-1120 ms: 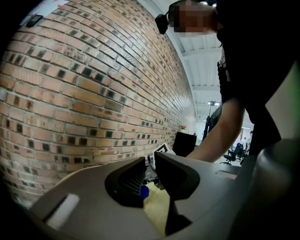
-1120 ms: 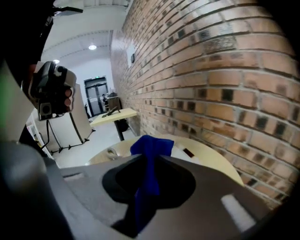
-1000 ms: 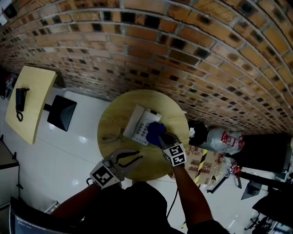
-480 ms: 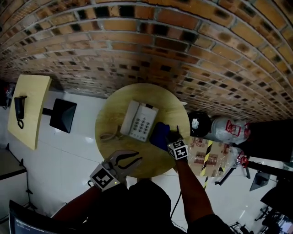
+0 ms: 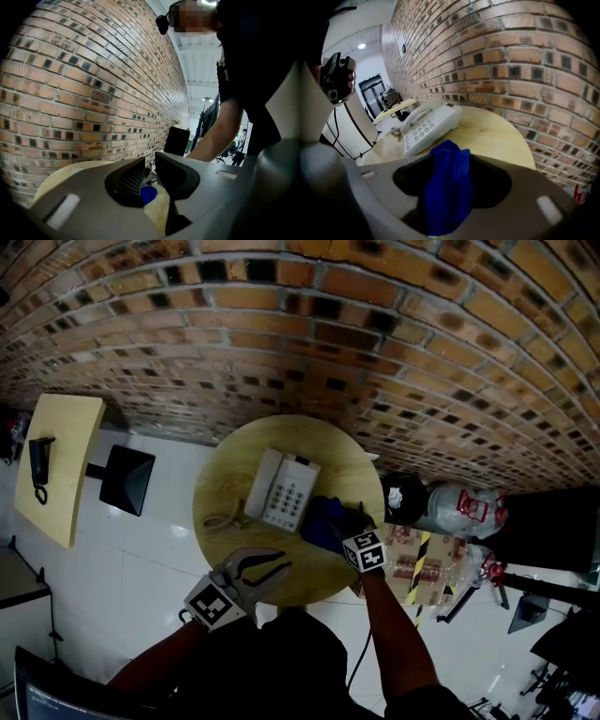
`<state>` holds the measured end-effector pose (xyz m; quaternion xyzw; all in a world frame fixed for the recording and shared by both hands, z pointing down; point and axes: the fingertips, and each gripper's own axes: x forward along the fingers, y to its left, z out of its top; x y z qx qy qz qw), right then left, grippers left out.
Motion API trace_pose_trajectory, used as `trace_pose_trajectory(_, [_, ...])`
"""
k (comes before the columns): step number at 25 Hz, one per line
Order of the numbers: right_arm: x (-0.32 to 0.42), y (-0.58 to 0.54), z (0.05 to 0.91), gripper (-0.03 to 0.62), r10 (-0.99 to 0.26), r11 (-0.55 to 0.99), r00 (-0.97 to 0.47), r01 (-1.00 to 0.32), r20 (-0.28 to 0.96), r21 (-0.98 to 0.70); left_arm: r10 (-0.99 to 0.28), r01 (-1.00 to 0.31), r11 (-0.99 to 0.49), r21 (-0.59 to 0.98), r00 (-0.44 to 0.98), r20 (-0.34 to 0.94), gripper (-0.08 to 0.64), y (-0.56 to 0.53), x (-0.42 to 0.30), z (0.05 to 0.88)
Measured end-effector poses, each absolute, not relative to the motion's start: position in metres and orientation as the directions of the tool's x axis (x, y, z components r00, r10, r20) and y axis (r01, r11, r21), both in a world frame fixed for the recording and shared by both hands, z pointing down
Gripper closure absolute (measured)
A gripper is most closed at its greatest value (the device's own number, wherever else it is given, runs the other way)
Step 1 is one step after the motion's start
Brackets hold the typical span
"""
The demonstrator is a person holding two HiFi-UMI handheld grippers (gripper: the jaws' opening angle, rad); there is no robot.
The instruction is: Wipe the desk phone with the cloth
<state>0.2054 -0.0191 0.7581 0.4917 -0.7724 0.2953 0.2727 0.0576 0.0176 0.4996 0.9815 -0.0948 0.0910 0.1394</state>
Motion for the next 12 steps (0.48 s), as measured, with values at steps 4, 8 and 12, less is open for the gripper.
trace_pose_trajectory(4, [0.216, -0.026, 0.696, 0.370, -0.727, 0.307, -0.317, -0.944, 0.609, -0.126, -0.156, -0.201, -0.948, 0.248, 0.970, 0.189, 0.489, 0.017, 0.051, 0.488])
trace_pose_trajectory(8, [0.197, -0.018, 0.610, 0.371, -0.820, 0.332, -0.344, -0.937, 0.457, -0.108, -0.152, -0.187, -0.955, 0.229, 0.975, 0.163, 0.489, 0.015, 0.040, 0.471])
trace_pose_trajectory(12, [0.152, 0.007, 0.530, 0.389, -0.868, 0.373, -0.393, -0.920, 0.304, -0.122, -0.132, -0.155, -0.968, 0.197, 0.984, 0.121, 0.489, 0.021, 0.023, 0.450])
